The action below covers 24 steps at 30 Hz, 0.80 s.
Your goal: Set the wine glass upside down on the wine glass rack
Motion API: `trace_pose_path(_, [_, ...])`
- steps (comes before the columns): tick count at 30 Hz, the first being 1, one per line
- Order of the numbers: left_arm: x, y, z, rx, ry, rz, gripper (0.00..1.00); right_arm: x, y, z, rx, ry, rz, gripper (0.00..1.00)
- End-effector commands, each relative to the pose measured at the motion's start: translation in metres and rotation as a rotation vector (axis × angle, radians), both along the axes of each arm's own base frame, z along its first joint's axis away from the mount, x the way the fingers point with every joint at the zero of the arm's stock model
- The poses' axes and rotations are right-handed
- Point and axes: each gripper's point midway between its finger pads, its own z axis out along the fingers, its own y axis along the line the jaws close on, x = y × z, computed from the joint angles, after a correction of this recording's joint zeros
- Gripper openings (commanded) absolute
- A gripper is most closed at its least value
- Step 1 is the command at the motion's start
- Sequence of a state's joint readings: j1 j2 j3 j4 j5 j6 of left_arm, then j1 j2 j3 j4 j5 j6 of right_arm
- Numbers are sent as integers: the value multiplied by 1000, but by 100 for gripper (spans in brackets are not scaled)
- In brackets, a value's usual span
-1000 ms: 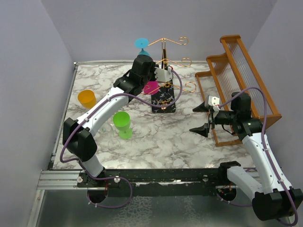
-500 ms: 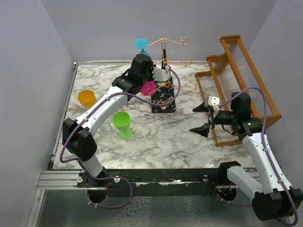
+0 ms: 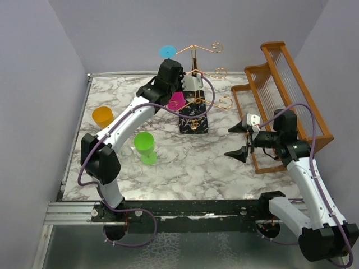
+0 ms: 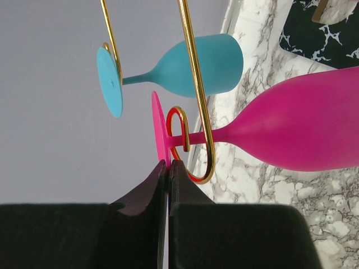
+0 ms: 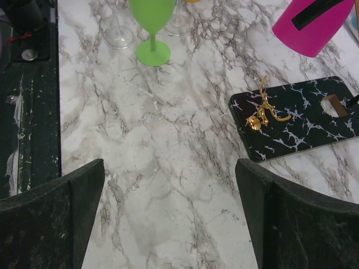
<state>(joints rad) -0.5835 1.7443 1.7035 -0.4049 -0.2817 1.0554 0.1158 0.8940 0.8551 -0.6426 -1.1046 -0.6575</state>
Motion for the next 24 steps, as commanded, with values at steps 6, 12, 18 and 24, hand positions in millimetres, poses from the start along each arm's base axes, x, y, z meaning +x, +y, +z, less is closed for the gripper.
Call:
trace_pose_path(6, [8,-7,11,-43,-5,9,9,5,-3,-1,-7,-12,-26,100])
trace_pose_path(12, [4,-12,9,-71,25,-14,17,5,-3,-2,-8,-13,-29,100])
trace_pose_path(18, [2,-16,15,-115,29,-23,19,6,-3,-3,-8,-11,-30,100])
trace_pose_path(24, [-2,-22,26,-168,24,-44,21,6,-3,-3,-9,-12,-31,100])
